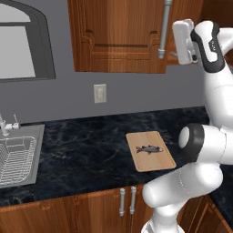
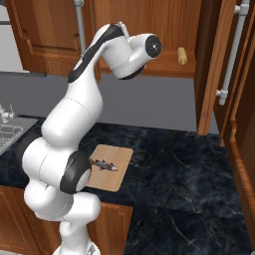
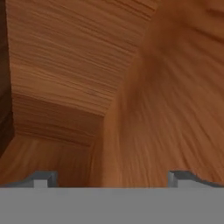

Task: Open the cabinet, retrieve the rolling pin, and place it next to the meat on the cutting board to prepare for tenderizing.

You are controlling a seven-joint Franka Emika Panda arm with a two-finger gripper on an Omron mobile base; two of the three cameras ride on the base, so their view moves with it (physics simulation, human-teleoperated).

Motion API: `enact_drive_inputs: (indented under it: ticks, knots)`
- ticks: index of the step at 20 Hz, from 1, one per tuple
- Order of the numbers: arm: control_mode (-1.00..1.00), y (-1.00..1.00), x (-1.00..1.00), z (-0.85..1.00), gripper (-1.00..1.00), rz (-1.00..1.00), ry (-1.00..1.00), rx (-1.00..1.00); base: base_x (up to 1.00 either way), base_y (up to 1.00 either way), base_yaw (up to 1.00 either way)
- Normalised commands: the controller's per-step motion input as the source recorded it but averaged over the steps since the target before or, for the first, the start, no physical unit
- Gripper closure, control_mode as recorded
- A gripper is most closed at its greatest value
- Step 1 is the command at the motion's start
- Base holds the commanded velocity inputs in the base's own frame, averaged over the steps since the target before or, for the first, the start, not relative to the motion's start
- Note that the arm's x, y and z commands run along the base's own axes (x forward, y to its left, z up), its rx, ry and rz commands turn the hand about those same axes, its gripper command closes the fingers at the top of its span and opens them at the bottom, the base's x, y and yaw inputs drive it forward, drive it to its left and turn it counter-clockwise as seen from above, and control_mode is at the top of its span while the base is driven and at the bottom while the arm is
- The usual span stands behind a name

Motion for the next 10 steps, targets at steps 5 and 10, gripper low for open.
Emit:
enact_drive_inputs:
  ticks: [5,10]
  knots:
    - [-1.00,0.25,0.26,-0.01,-1.00,0.10,0.08,0.06,0.00,0.00,0.00]
    - [-1.00,0.37,0.01,0.00,-1.00,0.13,0.01,0.07,0.00,0.00,0.00]
